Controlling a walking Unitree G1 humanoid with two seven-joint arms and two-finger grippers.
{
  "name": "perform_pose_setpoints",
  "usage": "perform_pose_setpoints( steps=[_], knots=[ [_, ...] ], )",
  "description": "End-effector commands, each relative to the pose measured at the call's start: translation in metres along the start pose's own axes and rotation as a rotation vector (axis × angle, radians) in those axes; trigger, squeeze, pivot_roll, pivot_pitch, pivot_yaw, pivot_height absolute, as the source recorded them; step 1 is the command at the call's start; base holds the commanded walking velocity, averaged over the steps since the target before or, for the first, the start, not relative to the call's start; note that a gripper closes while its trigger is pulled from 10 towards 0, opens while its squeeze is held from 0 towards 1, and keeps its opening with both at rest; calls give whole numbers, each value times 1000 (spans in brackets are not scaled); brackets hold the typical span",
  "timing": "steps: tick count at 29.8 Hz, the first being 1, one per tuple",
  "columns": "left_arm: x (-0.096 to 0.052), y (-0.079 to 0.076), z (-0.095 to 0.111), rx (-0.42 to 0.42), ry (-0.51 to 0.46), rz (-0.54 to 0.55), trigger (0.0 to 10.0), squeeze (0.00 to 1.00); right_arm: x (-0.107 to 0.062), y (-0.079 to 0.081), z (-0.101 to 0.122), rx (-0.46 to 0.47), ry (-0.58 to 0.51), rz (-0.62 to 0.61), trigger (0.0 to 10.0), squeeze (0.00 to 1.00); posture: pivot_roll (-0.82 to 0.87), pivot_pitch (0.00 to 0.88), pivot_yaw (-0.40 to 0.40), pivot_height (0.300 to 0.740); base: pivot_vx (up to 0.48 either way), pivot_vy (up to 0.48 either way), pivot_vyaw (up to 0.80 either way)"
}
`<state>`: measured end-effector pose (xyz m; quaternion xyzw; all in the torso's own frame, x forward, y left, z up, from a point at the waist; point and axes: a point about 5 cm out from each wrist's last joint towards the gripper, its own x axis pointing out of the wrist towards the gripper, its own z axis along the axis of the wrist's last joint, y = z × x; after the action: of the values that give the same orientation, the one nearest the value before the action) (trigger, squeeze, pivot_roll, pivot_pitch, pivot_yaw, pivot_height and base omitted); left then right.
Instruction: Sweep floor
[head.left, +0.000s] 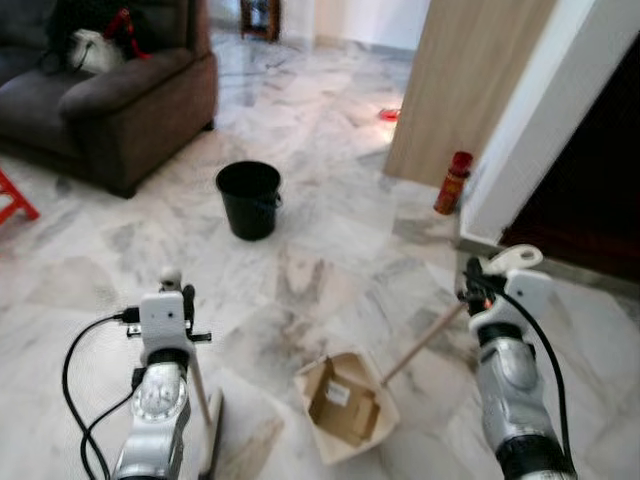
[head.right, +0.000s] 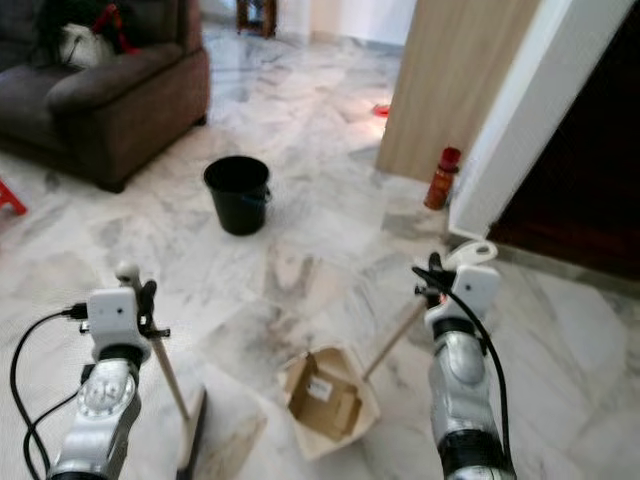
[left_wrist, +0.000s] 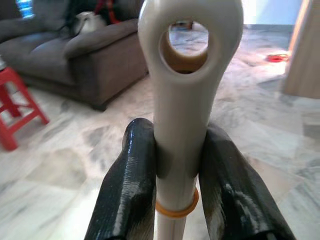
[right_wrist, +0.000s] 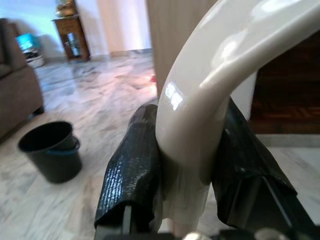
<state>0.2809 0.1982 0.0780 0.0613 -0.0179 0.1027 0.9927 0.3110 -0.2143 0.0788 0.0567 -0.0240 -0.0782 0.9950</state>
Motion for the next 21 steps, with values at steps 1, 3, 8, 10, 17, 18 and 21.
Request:
perform_pose_setpoints(
  steps=[1, 3, 8, 10, 17, 18, 21],
  knots=[
    [3, -7, 10, -17, -43, -18, 10000, 0, 4, -6, 11, -8, -43, -13, 10000, 0, -19, 0, -53, 740, 304, 0, 0],
    [3, -7, 10, -17, -43, -19, 10000, 0, 4, -6, 11, -8, -43, -12, 10000, 0, -20, 0, -52, 740, 302, 0, 0],
    [3, -7, 10, -19, -43, -18, 10000, 0, 4, -4, 11, -22, -43, -1, 10000, 0, -20, 0, -52, 740, 301, 0, 0],
    [3, -7, 10, -20, -43, -19, 10000, 0, 5, -4, 12, -24, -44, 1, 10000, 0, -20, 0, -52, 740, 306, 0, 559],
    [3, -8, 10, -22, -43, -22, 10000, 0, 5, -2, 12, -23, -46, 11, 10000, 0, -17, 0, -52, 740, 303, 0, 660],
    [3, -8, 10, -22, -43, -22, 10000, 0, 5, -2, 12, -23, -46, 11, 10000, 0, -17, 0, -52, 740, 304, 0, 663],
    [3, -8, 10, -24, -44, -24, 10000, 0, 5, -1, 13, -19, -49, 16, 10000, 0, -17, 0, -52, 740, 306, 0, 577]
  ],
)
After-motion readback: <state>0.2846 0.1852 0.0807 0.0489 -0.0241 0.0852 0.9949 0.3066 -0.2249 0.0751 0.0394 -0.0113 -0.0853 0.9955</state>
